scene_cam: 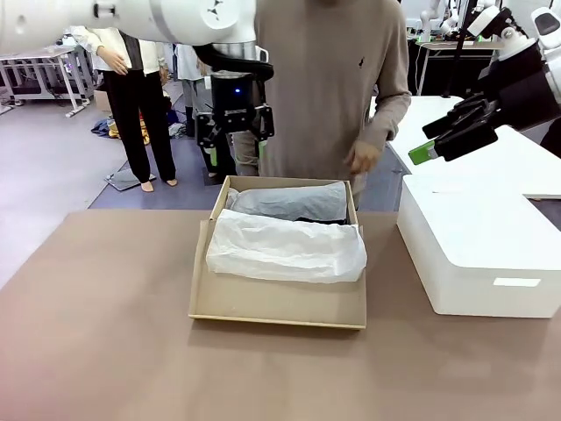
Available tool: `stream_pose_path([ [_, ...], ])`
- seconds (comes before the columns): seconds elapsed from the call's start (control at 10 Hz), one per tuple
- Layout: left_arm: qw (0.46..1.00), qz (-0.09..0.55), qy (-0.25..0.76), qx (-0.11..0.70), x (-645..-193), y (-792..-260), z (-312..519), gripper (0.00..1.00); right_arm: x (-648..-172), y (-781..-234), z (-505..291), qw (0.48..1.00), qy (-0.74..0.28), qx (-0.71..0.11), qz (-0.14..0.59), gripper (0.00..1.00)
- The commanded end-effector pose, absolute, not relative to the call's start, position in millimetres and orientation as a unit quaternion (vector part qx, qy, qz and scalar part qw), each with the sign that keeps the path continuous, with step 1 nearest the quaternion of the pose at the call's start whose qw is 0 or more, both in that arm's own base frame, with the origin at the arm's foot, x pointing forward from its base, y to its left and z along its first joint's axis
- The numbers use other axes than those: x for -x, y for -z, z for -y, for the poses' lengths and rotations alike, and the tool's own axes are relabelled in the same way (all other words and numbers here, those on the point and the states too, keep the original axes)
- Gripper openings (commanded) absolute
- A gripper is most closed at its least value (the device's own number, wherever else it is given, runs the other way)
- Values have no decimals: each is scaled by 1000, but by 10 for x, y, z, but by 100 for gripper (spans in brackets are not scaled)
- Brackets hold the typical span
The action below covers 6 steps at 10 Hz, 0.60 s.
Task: Pack the shoes into the box.
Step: Close the Shoes Box.
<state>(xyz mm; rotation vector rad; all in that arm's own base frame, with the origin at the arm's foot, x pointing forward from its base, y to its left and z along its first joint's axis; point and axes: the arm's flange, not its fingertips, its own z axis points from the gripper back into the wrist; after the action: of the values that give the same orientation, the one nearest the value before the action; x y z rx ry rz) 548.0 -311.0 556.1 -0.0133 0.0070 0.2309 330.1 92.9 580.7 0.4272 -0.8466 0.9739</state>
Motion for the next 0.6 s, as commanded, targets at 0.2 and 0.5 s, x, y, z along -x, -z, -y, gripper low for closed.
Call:
stream_pose_path([
  [0.2, 993, -3, -115, 7, -5480, -5561, 3110, 100, -3319, -5809, -924, 771, -455, -204, 397, 100],
  [0.5, 993, -3, -115, 7, -5480, -5561, 3110, 100, -3319, -5809, -924, 771, -455, -204, 397, 100],
])
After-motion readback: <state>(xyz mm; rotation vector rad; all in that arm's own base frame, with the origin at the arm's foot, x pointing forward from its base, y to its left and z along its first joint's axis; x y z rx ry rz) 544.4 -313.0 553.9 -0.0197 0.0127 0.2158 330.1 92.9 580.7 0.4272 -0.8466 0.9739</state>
